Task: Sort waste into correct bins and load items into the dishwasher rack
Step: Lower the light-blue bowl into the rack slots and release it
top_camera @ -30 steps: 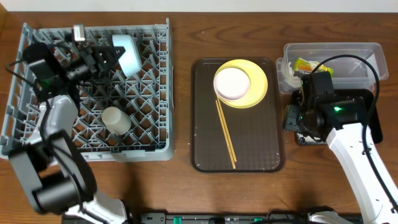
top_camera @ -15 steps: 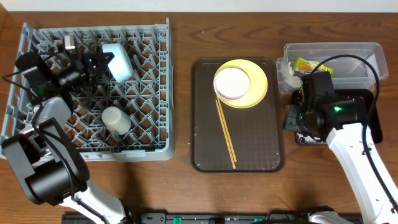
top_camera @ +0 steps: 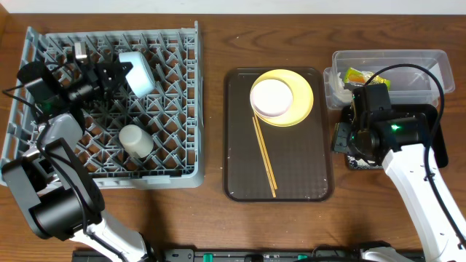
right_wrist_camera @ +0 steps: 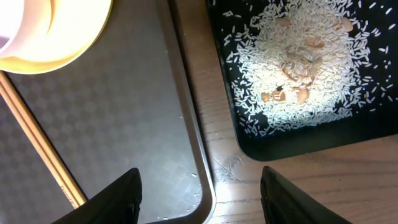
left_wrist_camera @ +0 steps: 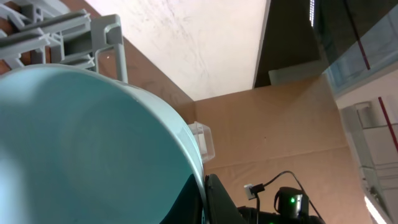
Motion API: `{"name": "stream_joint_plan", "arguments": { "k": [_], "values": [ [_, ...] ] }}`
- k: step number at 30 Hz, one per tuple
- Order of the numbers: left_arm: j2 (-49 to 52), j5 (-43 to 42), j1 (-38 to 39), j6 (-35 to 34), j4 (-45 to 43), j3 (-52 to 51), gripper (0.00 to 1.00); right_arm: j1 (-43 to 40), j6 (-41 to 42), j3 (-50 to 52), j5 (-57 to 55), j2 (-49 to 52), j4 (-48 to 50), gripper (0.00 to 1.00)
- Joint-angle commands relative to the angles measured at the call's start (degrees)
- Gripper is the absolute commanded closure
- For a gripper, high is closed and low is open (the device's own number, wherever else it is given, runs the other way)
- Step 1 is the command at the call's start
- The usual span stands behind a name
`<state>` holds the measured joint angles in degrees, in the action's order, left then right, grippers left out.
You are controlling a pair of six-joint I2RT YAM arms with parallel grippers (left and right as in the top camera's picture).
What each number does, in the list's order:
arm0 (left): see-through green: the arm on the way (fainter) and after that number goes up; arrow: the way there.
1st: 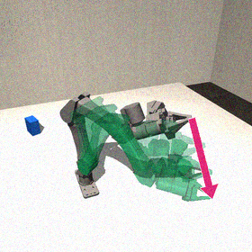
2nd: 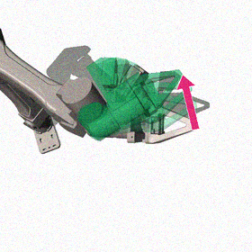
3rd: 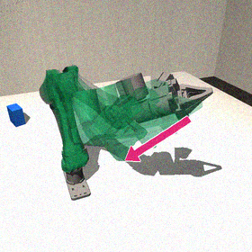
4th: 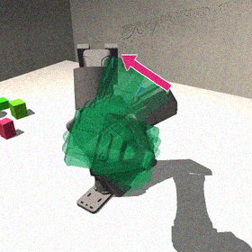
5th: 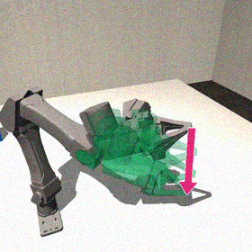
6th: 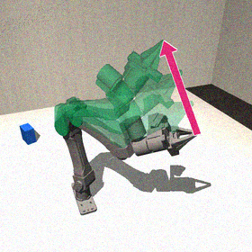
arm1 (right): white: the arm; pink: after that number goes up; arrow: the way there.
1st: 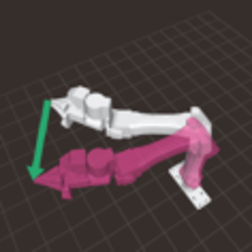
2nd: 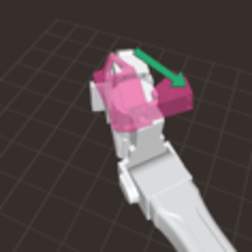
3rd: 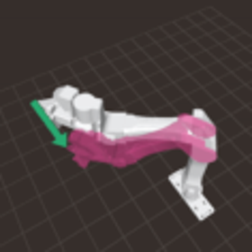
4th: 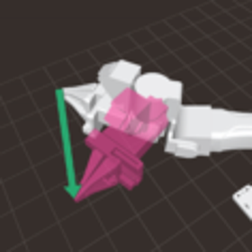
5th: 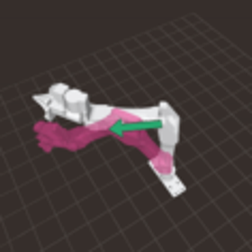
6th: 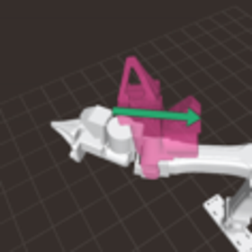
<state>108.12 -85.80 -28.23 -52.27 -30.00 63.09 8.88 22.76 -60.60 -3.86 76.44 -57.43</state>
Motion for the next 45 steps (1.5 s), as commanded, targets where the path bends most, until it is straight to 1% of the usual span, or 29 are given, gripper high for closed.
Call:
{"name": "stream_joint_plan", "arguments": {
  "k": [1, 13, 16, 18, 23, 25, 26, 31, 36, 45],
  "values": [
    [0.1, -1.2, 0.0, 1.2, 0.0, -0.1, 0.94, -0.3, -0.7, -0.5, -0.1, -0.7, 0.0, 0.41],
    [4.5, -1.2, -0.1, 1.2, 0.2, -0.4, 0.94, -0.3, -0.7, -0.5, 0.7, -0.7, -0.1, 0.41],
    [4.5, -1.8, -0.1, 0.1, -1.9, -0.4, 0.94, -0.3, -0.7, -0.5, 0.7, -0.7, 0.0, 0.41],
    [4.5, -2.8, -0.1, -3.3, -4.8, -0.4, 0.94, -0.3, -0.7, -0.5, 0.7, -0.7, 0.1, 0.41],
    [4.5, -3.5, 0.4, -17.2, -20.2, -0.4, 0.94, -0.3, -0.7, -0.5, 0.7, -0.7, 0.0, 0.41],
    [4.5, -3.5, 0.4, -21.2, -24.8, -0.4, 0.94, -0.3, -0.7, -0.5, 0.7, -0.7, 0.0, 0.41],
    [4.5, -3.5, 0.4, -22.0, -25.9, -0.4, 0.94, -0.3, -0.7, -0.5, 0.7, -0.7, 0.0, 0.41],
    [4.6, -3.5, 0.4, -21.8, -26.0, -0.4, 0.94, -0.3, -0.7, -0.5, 0.8, -0.7, 0.0, 0.41],
    [4.6, -3.5, 0.4, -18.3, -24.9, -0.4, 0.94, -0.3, -0.7, -0.5, 1.2, -0.7, 0.0, 0.41],
    [5.1, -3.5, 0.4, -6.2, -12.2, -0.4, 0.94, -0.3, -0.7, -0.5, 2.0, -0.7, -0.1, 0.41]
  ]
}}
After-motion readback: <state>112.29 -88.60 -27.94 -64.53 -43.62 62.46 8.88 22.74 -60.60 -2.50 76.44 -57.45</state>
